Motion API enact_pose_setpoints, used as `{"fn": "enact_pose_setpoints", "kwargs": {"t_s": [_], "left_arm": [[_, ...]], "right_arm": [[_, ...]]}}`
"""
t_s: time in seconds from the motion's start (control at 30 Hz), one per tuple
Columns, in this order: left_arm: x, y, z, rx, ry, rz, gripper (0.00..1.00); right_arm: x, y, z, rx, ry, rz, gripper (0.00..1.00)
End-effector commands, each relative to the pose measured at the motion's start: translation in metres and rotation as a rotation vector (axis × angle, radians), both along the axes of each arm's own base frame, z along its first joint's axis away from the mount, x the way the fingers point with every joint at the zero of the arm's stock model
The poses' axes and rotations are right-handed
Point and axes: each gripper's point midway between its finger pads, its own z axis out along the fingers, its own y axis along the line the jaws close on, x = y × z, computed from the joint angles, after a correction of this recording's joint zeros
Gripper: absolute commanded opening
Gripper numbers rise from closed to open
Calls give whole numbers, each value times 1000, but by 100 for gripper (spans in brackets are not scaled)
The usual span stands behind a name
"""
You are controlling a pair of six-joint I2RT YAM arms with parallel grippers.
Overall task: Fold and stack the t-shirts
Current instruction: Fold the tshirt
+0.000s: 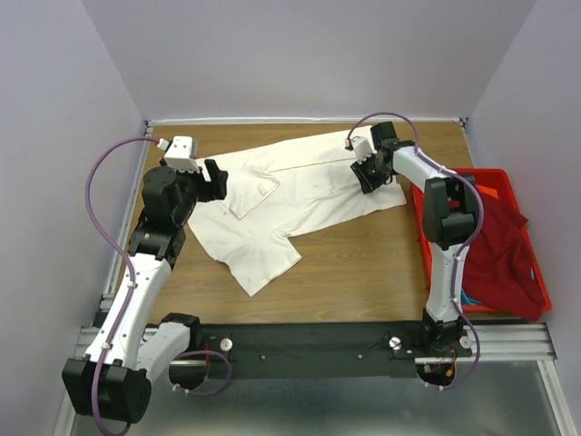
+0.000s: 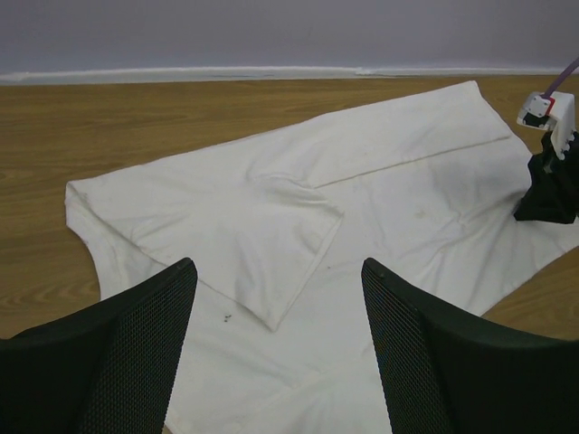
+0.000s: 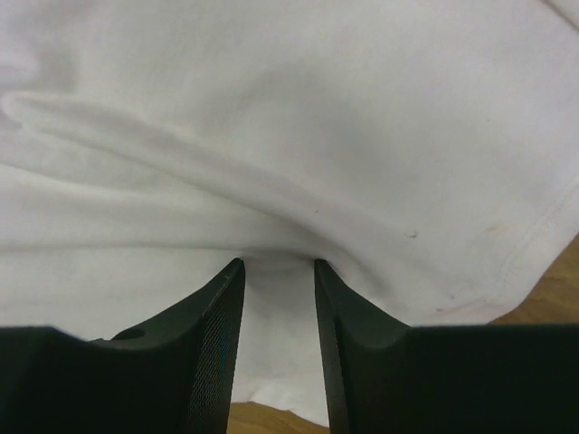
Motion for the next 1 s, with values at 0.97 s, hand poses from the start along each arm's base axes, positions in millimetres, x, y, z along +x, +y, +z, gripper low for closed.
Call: {"fn": "enact_pose_setpoints", "kwargs": {"t_s": [0.97], "left_arm": [[-102, 76, 108, -66, -377, 342, 80]], "right_arm": [[-309, 336, 0, 63, -48, 1267, 65]]}}
